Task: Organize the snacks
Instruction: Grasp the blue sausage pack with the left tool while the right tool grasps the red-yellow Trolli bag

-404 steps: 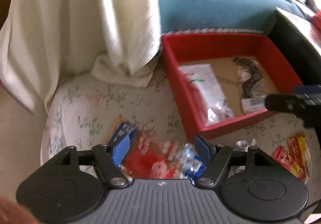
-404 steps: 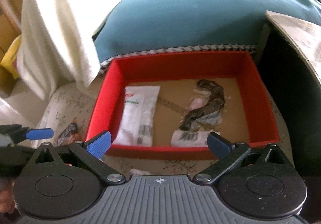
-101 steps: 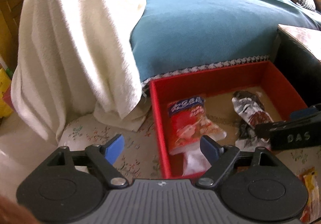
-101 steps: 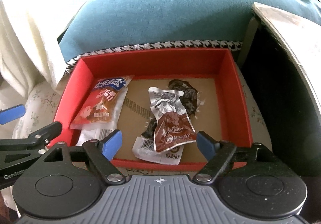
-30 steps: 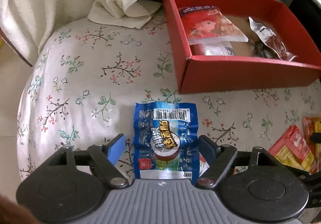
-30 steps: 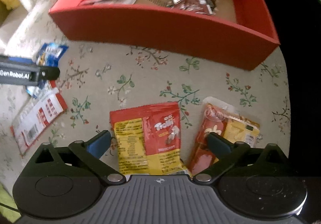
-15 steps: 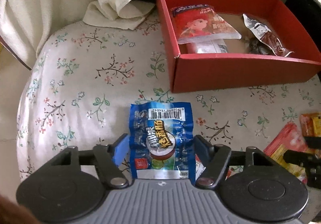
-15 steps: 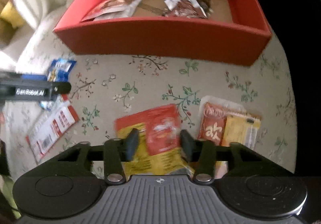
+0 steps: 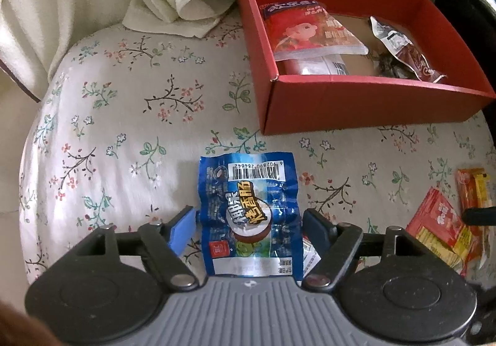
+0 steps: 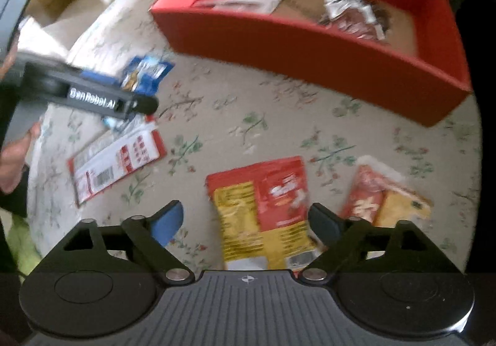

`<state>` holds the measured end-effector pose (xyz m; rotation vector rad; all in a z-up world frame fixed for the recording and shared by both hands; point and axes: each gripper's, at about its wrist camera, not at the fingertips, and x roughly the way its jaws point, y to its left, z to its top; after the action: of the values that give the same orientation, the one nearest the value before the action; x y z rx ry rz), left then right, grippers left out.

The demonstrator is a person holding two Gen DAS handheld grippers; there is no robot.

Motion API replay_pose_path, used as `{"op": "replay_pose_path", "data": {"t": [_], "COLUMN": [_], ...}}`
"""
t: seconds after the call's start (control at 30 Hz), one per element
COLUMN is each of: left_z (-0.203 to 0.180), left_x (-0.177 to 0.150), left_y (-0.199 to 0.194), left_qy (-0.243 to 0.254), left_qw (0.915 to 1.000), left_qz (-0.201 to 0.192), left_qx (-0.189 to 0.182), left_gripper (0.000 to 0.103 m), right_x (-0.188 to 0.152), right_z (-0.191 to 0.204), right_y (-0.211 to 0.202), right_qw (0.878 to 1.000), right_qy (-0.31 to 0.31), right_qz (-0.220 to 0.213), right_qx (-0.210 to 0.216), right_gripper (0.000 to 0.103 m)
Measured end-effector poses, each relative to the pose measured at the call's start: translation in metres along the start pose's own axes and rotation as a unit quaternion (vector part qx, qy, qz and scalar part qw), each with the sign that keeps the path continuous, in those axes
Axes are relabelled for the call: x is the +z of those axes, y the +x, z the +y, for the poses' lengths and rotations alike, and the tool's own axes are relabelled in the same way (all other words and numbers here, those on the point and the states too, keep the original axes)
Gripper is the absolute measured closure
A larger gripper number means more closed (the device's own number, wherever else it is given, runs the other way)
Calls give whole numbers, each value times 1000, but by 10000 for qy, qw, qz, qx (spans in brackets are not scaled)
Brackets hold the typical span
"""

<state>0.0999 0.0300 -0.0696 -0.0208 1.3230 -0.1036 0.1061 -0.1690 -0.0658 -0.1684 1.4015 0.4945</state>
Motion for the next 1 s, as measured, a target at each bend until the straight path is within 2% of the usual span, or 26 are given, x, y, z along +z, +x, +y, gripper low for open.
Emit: {"op": "replay_pose_path", "data": {"t": [0.1,0.17,0.2,0.23,0.27,0.37,0.43,0.5,0.63,0.73,0.8,0.83,0.87,0.9,1.0], "left_z": [-3,-4,-5,-4,-4,-2,-4,-8,-9,-7,-7,-5,-3,-3,0], "left_x": [-1,-2,-2,-3,-2,-3,-5,-9,-12,-12,-10,-8,-7,-6,-2], "left_y": [1,1,2,2,3,4,5,8,9,8,6,4,2,0,-2], "left_qy": [89,153,171,173,165,183,267,421,517,486,435,353,272,228,107], "left_qw": [10000,9999,9998,9998,9998,9998,9995,9990,9985,9987,9989,9992,9994,9995,9998], "left_qz": [-6,-20,-22,-32,-42,-75,-113,-134,-180,-157,-154,-156,-186,-210,-162], "left_qx": [15,53,65,73,89,74,121,120,74,35,104,110,112,82,6], "left_gripper": [32,28,27,25,22,18,15,5,4,6,13,21,34,39,42], "right_x": [-1,3,6,8,10,13,9,5,-6,-8,-9,-9,-9,-8,-9], "right_z": [4,8,8,6,4,15,22,23,24,19,11,7,3,-2,-4], "right_y": [20,21,22,24,27,34,37,36,31,24,17,12,9,6,5], "right_qw": [9986,9987,9990,9991,9989,9976,9964,9967,9967,9968,9969,9972,9970,9972,9970], "right_qy": [-181,-227,-131,26,139,-54,-81,-48,-140,-135,-13,73,183,297,363], "right_qz": [278,212,171,163,198,234,113,-15,-37,-11,-59,-98,-134,-148,-161], "right_qx": [-404,-413,-386,-385,-401,-648,-840,-811,-796,-784,-781,-739,-737,-677,-670], "right_gripper": [7,6,5,0,0,0,0,0,0,8,19,29,32,32,33]}}
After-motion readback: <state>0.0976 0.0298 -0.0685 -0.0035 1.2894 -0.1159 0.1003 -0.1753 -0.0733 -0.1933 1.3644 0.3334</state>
